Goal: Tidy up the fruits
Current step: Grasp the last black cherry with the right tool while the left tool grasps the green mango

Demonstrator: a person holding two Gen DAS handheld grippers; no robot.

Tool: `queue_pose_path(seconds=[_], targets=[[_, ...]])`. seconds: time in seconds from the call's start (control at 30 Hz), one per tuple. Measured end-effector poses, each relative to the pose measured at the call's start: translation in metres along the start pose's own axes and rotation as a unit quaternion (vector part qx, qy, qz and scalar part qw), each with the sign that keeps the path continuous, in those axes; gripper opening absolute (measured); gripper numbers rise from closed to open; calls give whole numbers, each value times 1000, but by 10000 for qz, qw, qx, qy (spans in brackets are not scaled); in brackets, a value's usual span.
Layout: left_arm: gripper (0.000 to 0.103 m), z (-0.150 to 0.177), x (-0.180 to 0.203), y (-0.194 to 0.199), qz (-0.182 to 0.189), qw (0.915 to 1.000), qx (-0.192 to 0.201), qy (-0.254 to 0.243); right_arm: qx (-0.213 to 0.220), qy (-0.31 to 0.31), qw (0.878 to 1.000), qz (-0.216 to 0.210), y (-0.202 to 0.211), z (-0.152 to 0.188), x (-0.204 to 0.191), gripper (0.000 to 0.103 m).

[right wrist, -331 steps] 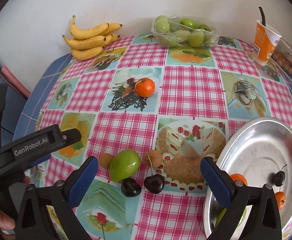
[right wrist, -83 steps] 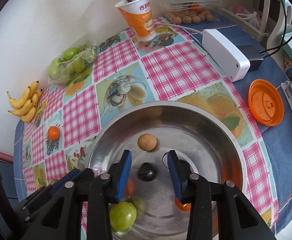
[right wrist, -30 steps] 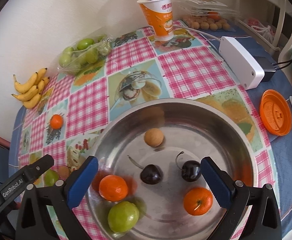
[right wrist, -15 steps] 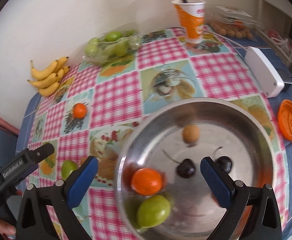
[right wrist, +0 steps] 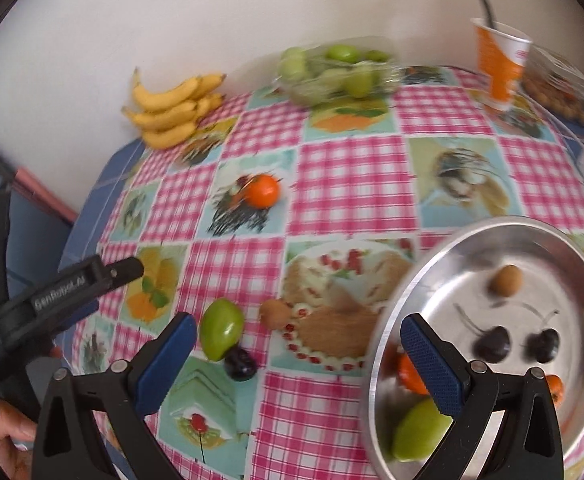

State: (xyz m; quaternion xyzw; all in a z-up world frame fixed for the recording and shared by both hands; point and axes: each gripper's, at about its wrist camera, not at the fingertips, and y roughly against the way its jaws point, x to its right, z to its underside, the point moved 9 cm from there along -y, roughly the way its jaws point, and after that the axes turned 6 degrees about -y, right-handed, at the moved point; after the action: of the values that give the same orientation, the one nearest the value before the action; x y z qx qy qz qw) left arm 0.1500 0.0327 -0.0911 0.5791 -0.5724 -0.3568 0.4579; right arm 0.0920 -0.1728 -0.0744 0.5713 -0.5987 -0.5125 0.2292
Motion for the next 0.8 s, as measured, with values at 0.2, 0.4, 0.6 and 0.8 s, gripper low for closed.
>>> queue_pose_path(seconds=[0.2,0.4,0.6,0.8], targets=[[93,9,-8,-18,61,9993,-341,158,-257,160,9995,-17,-20,9,-18,103],[93,18,0,-34,89,9982,-582,-62,-467,281,9985,-39,-36,19,-30,102],[93,29,1,-47,143,9962,-854,-84,-753,373,9964,101,-53,33,-29,90],[93,32,-1,-50,227,9955,-915,-5,-1024,482,9935,102,-66,44,-30,73]])
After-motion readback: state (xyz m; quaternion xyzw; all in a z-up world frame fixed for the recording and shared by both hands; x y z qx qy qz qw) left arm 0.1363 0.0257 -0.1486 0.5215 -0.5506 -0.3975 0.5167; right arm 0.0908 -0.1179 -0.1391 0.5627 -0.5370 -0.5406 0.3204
